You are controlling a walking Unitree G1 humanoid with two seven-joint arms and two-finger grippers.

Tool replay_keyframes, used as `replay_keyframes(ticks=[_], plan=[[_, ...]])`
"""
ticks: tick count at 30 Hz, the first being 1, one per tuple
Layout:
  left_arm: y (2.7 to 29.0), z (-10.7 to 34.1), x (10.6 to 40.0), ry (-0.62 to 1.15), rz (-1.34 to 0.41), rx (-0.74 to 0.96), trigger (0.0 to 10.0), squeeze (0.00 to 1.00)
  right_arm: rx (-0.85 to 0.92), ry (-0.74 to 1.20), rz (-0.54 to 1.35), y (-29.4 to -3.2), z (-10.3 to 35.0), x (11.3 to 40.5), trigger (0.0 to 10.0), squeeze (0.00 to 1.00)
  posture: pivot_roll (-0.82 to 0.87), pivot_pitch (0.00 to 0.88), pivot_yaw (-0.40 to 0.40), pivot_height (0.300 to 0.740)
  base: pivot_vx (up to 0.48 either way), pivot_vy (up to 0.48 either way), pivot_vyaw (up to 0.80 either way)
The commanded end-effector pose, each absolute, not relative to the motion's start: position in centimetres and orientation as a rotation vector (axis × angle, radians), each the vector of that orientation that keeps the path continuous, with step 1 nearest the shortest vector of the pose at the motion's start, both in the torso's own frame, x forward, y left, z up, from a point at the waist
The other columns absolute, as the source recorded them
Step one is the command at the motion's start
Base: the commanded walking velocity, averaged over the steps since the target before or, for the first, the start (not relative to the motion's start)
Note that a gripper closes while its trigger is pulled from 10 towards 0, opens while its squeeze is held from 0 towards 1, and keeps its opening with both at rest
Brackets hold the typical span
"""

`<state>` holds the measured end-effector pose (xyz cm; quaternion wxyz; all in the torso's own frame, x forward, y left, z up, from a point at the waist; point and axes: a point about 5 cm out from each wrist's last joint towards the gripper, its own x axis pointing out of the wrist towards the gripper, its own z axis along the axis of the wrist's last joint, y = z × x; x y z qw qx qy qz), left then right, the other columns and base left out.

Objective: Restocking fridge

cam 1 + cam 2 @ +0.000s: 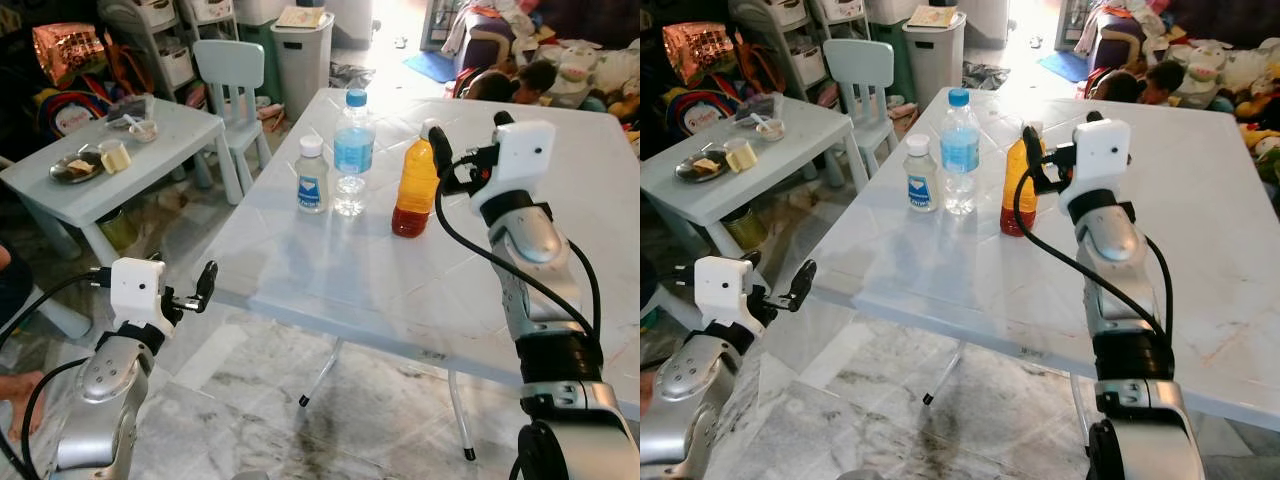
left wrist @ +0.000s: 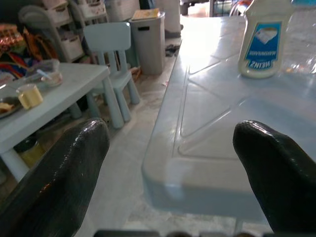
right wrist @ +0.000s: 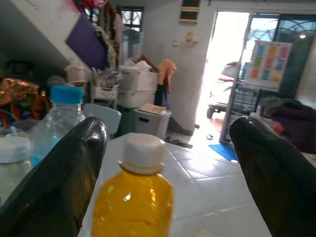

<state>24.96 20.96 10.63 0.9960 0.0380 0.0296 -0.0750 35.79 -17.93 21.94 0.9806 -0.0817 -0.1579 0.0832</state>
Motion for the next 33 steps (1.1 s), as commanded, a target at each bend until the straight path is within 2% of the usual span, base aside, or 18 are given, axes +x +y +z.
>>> replay_keyframes(ticks=[1,19,20,21,22,33], plan=[[21.5,11.0,24.7,0.061,-0.146,0.102,10.0,0.00,-0.173,-0.331,0.197,-17.5,22.5,36.1,10.0,0.00,0.10,0.038,0.078,0.740,0.000,0.000,0.00],[21.5,11.1,24.3,0.097,-0.162,0.119,10.0,0.00,-0.163,-0.261,0.272,-17.2,23.6,39.0,10.0,0.00,0.12,0.065,0.088,0.740,0.000,0.000,0.00],[21.4,11.1,24.3,0.099,-0.162,0.118,10.0,0.00,-0.163,-0.260,0.281,-17.1,23.8,39.2,4.4,0.00,0.12,0.064,0.087,0.740,0.000,0.000,0.00],[21.4,11.0,24.3,0.100,-0.162,0.117,10.0,0.00,-0.163,-0.259,0.287,-17.0,23.9,39.2,4.4,0.00,0.12,0.063,0.086,0.740,0.000,0.000,0.00],[21.3,10.9,24.3,0.102,-0.163,0.115,10.0,0.00,-0.165,-0.250,0.302,-16.9,24.0,39.4,0.0,0.00,0.12,0.062,0.082,0.740,0.000,0.000,0.00],[21.0,10.7,24.6,0.101,-0.158,0.106,10.0,0.00,-0.179,-0.157,0.314,-16.6,23.5,40.2,0.0,0.00,0.11,0.050,0.070,0.740,0.000,0.000,0.00]])
